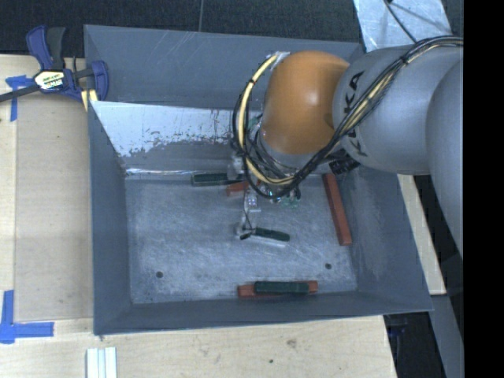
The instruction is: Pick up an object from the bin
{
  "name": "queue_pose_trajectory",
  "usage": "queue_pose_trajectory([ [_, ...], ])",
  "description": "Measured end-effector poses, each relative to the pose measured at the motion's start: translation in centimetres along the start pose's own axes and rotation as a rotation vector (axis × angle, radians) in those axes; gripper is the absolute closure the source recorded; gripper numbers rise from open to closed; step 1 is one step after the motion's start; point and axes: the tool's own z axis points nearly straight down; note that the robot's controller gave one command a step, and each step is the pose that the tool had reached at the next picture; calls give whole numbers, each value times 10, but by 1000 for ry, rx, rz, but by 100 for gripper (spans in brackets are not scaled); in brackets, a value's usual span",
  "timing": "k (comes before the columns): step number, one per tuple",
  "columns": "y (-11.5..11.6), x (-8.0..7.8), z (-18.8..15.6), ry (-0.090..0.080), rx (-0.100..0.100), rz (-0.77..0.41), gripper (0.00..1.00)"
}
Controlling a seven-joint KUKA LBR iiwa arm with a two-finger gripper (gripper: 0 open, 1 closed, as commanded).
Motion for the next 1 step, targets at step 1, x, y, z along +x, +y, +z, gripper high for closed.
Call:
queue_pose_trajectory([
  [1,-32,-30,72,-3,-5,64,0],
])
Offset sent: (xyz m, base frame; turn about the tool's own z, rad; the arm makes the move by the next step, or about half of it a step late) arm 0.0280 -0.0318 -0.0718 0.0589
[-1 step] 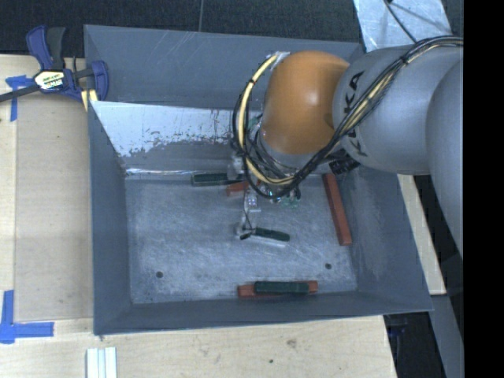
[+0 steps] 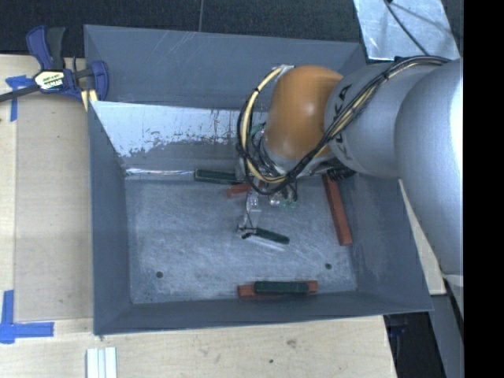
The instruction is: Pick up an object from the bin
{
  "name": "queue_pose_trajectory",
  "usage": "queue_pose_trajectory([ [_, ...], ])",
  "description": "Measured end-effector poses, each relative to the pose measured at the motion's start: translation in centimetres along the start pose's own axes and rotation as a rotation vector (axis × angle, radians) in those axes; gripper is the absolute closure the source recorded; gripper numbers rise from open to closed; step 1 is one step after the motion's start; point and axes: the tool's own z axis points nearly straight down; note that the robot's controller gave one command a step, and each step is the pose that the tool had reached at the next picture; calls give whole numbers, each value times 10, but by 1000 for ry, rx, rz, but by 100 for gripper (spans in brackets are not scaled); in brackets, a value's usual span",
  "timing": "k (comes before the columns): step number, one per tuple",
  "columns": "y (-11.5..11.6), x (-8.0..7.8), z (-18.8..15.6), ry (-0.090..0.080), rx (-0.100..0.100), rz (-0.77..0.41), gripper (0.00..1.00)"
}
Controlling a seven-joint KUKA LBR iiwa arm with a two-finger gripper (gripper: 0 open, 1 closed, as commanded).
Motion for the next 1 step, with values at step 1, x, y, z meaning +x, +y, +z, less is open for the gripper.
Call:
queue_pose_trajectory([
  [1,-55,3,-4,-8,2,196,0],
])
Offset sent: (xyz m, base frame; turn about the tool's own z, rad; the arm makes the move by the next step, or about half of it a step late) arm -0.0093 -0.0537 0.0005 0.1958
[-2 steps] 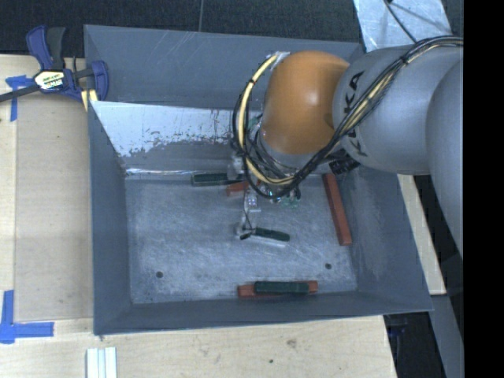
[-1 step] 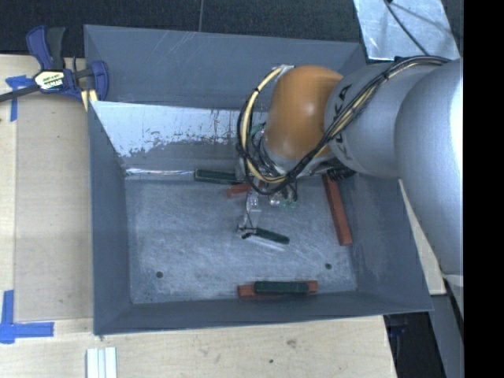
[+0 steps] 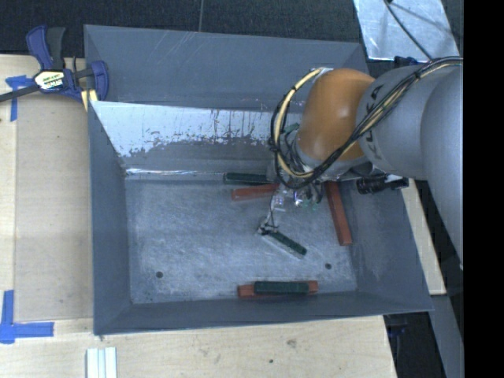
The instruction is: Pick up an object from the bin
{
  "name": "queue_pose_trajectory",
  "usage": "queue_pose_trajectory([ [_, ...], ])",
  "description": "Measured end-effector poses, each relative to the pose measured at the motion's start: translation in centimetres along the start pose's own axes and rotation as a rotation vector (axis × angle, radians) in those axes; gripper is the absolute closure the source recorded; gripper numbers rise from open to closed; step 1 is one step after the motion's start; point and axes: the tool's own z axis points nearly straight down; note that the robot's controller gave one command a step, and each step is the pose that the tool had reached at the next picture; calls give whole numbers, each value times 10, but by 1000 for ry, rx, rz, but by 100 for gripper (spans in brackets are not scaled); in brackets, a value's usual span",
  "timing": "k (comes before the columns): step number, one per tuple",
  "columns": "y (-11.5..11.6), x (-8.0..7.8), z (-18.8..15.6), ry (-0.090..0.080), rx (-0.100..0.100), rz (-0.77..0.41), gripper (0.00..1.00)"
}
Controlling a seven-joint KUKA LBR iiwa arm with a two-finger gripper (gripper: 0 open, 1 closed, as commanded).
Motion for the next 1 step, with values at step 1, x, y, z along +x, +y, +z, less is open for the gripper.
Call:
queue_pose_trajectory([
  [1,18,-12,1,10,9,-58,0],
])
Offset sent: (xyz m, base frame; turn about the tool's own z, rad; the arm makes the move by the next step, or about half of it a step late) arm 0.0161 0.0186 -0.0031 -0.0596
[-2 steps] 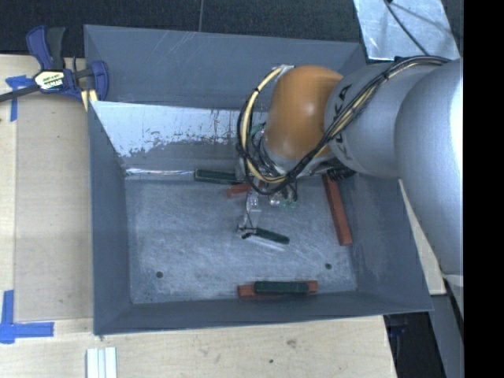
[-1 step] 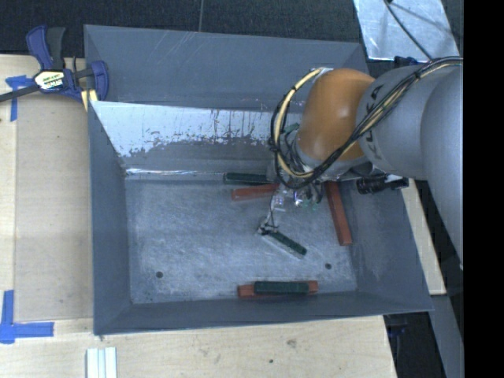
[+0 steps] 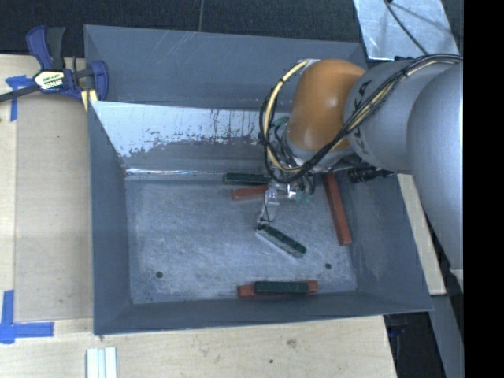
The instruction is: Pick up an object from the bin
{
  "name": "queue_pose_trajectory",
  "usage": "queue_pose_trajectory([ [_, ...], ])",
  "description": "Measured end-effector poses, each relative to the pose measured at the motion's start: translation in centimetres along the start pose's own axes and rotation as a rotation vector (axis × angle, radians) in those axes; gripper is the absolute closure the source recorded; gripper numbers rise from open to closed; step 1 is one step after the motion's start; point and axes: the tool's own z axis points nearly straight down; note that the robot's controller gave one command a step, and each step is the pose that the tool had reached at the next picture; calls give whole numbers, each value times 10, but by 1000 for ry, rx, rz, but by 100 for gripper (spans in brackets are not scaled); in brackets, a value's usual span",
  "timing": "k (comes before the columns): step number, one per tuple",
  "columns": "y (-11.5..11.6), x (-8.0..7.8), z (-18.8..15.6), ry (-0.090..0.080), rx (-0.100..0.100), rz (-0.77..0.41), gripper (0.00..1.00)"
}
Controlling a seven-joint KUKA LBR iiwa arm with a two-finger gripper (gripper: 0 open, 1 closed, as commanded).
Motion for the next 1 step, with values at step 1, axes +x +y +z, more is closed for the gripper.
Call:
queue_pose_trajectory([
  [1,19,3,1,-3,-1,-56,0],
])
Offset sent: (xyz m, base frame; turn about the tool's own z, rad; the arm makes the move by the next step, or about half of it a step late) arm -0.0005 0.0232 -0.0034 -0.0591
